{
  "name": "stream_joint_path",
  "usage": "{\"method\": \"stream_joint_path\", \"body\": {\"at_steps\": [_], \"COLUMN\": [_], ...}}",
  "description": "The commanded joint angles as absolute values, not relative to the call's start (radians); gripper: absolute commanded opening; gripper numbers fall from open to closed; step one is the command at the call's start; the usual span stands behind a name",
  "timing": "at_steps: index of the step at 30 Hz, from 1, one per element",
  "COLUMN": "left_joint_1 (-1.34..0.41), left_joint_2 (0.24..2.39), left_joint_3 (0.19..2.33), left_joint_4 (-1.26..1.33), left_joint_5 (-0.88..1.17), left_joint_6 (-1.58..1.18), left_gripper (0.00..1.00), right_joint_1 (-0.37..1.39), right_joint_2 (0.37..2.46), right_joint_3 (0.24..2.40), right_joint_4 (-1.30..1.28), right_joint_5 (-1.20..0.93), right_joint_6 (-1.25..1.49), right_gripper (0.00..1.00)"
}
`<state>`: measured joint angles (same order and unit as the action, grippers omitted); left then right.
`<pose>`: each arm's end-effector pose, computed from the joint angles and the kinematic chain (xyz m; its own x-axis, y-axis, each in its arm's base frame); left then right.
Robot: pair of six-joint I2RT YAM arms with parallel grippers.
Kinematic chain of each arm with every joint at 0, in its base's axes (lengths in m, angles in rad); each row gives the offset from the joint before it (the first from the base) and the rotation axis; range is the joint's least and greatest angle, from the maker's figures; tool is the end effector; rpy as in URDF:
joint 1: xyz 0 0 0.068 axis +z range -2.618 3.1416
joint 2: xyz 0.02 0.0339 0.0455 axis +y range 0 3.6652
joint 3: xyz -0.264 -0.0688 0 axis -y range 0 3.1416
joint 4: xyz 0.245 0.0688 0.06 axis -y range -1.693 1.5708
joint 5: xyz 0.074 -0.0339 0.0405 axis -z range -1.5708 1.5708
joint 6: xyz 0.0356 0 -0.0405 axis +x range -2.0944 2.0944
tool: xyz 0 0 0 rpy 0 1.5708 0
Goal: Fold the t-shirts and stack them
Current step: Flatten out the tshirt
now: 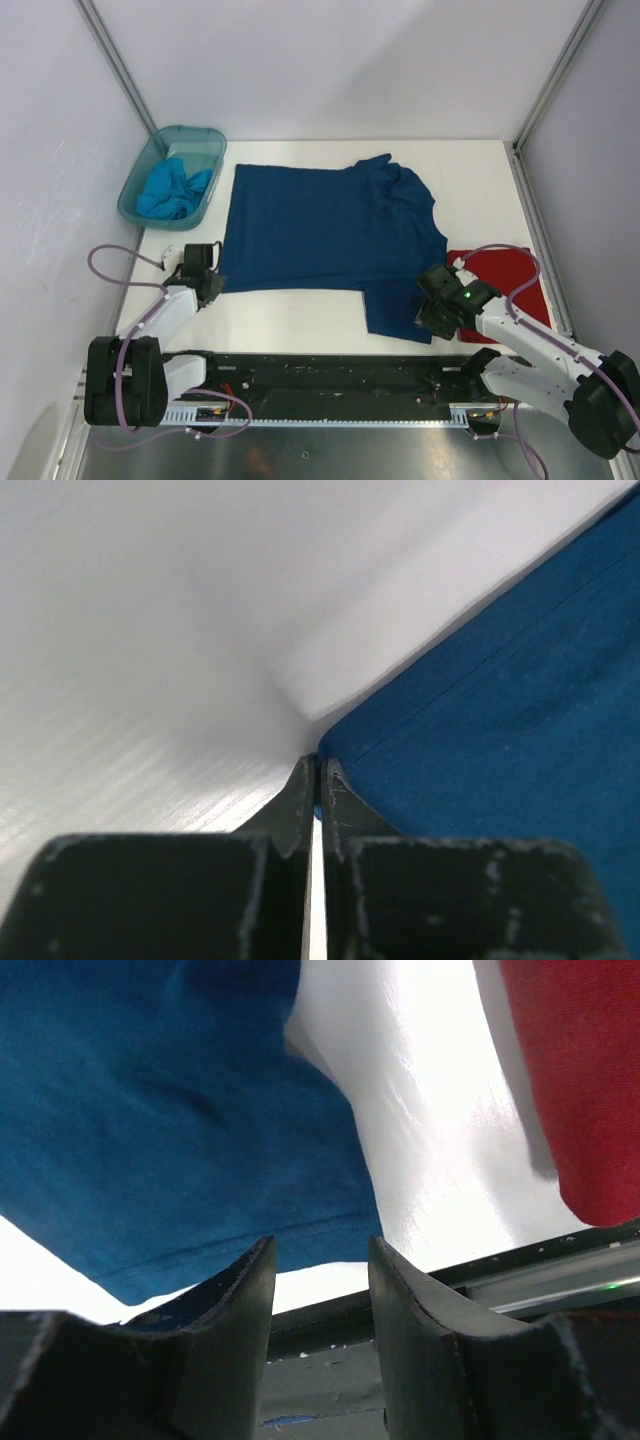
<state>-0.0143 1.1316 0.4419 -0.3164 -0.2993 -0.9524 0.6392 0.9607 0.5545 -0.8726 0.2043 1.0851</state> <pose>0.1929 0.0077 0.1516 -0.3723 -0.7733 -0.5132 -0.7718 0.5651 -0.2917 0.1238 0.0830 0.1839 -0.8339 0.4591 -0.3062 0.4289 0.8884 0.1639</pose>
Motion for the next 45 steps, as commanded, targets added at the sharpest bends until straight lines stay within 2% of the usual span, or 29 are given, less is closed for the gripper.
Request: {"method": "stream_joint_path", "body": {"at_steps": [1, 6, 11, 19, 35, 45], "left_joint_1": [-0.003, 0.077, 0.100, 0.100, 0.100, 0.101], "left_joint_2": [1.108, 1.112, 1.120, 1.112, 1.006, 0.942], "left_joint_3": [0.511, 0.536, 0.540, 0.538, 0.485, 0.451], "left_joint_4": [-0.340, -0.378, -0.385, -0.384, -0.429, -0.452], "left_joint_5": [-0.435, -0.457, -0.431, -0.409, -0.391, -0.385], "left_joint_6": [-0.941, -0.921, -0.915, -0.906, -0.946, -0.951], "left_gripper": [0.01, 0.00, 0.00, 0.00, 0.00, 0.00], "right_joint_1": [0.647, 0.595, 0.422, 0.243, 0.295, 0.321], "right_joint_2": [0.963, 0.904, 0.836, 0.988, 1.205, 1.250], "right_joint_3": [0.554, 0.559, 0.564, 0.564, 0.562, 0.546], "right_joint_4": [-0.902, -0.907, -0.847, -0.548, -0.417, -0.393], "right_joint_5": [0.255, 0.271, 0.263, 0.195, 0.132, 0.158], "right_joint_6": [1.127, 1.113, 1.037, 0.916, 0.920, 0.929], "right_gripper": [0.47, 0.47, 0.47, 0.47, 0.43, 0.44]}}
